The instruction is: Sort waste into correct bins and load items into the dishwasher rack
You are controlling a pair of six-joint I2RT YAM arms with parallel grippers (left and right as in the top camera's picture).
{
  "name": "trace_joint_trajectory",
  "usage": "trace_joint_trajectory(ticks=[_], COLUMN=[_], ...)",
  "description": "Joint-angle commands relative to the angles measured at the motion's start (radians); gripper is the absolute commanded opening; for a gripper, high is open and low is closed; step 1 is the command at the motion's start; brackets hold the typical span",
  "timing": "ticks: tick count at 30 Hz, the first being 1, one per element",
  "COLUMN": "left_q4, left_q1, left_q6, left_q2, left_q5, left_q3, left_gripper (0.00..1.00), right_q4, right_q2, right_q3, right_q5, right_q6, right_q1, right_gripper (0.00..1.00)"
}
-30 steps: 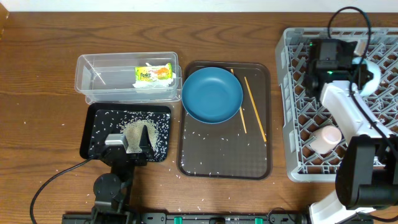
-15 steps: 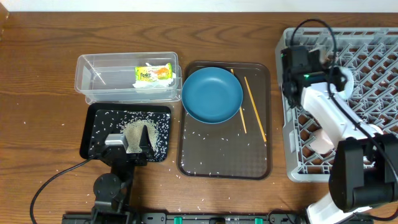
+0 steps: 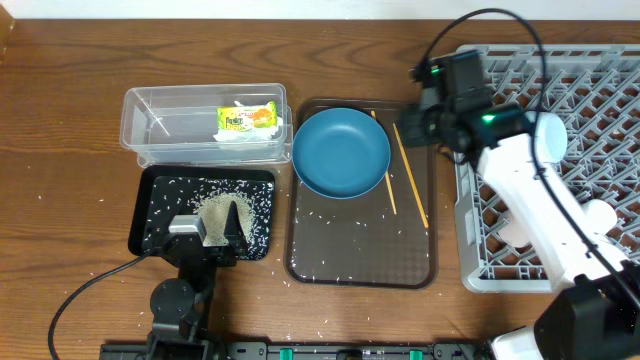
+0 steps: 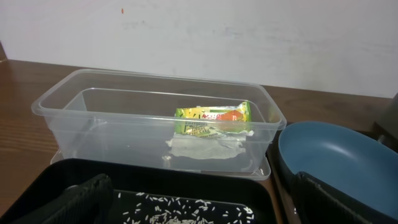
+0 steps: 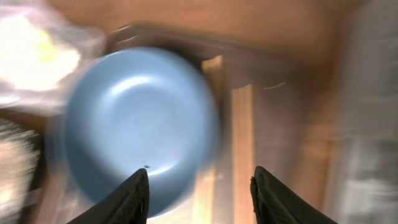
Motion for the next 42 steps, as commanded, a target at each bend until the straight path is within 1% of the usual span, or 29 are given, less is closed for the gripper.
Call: trace_joint_trajectory(ticks=[1,3,6,9,10,13,14,17,18,20,21,22,23,24,26,27,29,31,36,40,42], left_q4=[-0.019,-0.019,-0.019,-0.019,-0.019,-0.019,-0.019,-0.019,-0.019,-0.019,-0.019,-0.019,-0.019,-0.019,-0.019,-0.019,-0.019,-0.019,-0.019,-0.019,-0.019], left_q1=[0.008,0.008,0.008,0.008,0.008,0.008,0.008,0.008,0.008,0.008,0.008,0.008,0.008,0.008,0.008,0.008,0.008,0.008,0.008,0.008,0.008], left_q6=[-0.008,-0.008,-0.008,-0.008,-0.008,-0.008,-0.008,-0.008,-0.008,-0.008,-0.008,-0.008,-0.008,-0.008,-0.008,-0.008,-0.008,-0.008,-0.008,-0.008,-0.008], left_q2=[-0.008,-0.008,-0.008,-0.008,-0.008,-0.008,-0.008,-0.008,-0.008,-0.008,-0.008,-0.008,-0.008,-0.008,-0.008,-0.008,-0.008,-0.008,-0.008,-0.008,-0.008], left_q5=[-0.005,-0.005,-0.005,-0.005,-0.005,-0.005,-0.005,-0.005,-0.005,-0.005,-0.005,-0.005,-0.005,-0.005,-0.005,-0.005,-0.005,-0.005,-0.005,-0.005,-0.005], left_q3=[-0.030,-0.030,-0.030,-0.030,-0.030,-0.030,-0.030,-0.030,-0.030,-0.030,-0.030,-0.030,-0.030,-0.030,-0.030,-0.030,-0.030,-0.030,-0.030,-0.030,-0.030], left_gripper=[0.93,0.93,0.94,0.93,0.94,0.93,0.93,0.94,0.94,0.93,0.93,0.93,0.93,0.94,0.94,0.94,0.93,0.94,0.93,0.94,0.93], right_q4=[-0.023,-0.035,-0.031,-0.018,-0.014,-0.011,-0.011,-0.012,-0.012,-0.012,-0.012,-0.011,-0.010,-0.010,-0.013,-0.016,-0.011,-0.007,-0.007,-0.031,-0.057], right_q2=[0.078,0.126,0.190,0.242,0.255,0.282,0.289,0.299,0.301,0.302,0.303,0.305,0.310,0.317,0.341,0.356,0.380,0.380,0.315,0.187,0.107], right_q3=[-0.023,-0.024,-0.024,-0.024,-0.024,-0.024,-0.024,-0.025,-0.025,-0.025,-0.025,-0.025,-0.026,-0.026,-0.026,-0.026,-0.026,-0.026,-0.017,-0.017,-0.017], right_q5=[-0.058,0.006,0.041,0.050,0.046,0.005,-0.010,-0.025,-0.025,-0.025,-0.025,-0.024,-0.021,-0.020,-0.021,-0.021,-0.044,-0.043,-0.043,-0.031,0.035], right_q6=[0.262,0.317,0.375,0.389,0.388,0.386,0.385,0.371,0.371,0.372,0.372,0.373,0.382,0.391,0.391,0.391,0.395,0.394,0.364,0.296,0.254], right_q1=[0.067,0.083,0.075,0.046,0.037,0.022,0.021,0.025,0.026,0.026,0.027,0.028,0.031,0.033,0.036,0.036,0.034,0.031,0.004,-0.054,-0.087], right_gripper=[0.55,0.56,0.56,0.56,0.53,0.35,0.31,0.20,0.13,0.08,0.09,0.13,0.25,0.30,0.31,0.28,0.11,0.02,0.01,0.01,0.01])
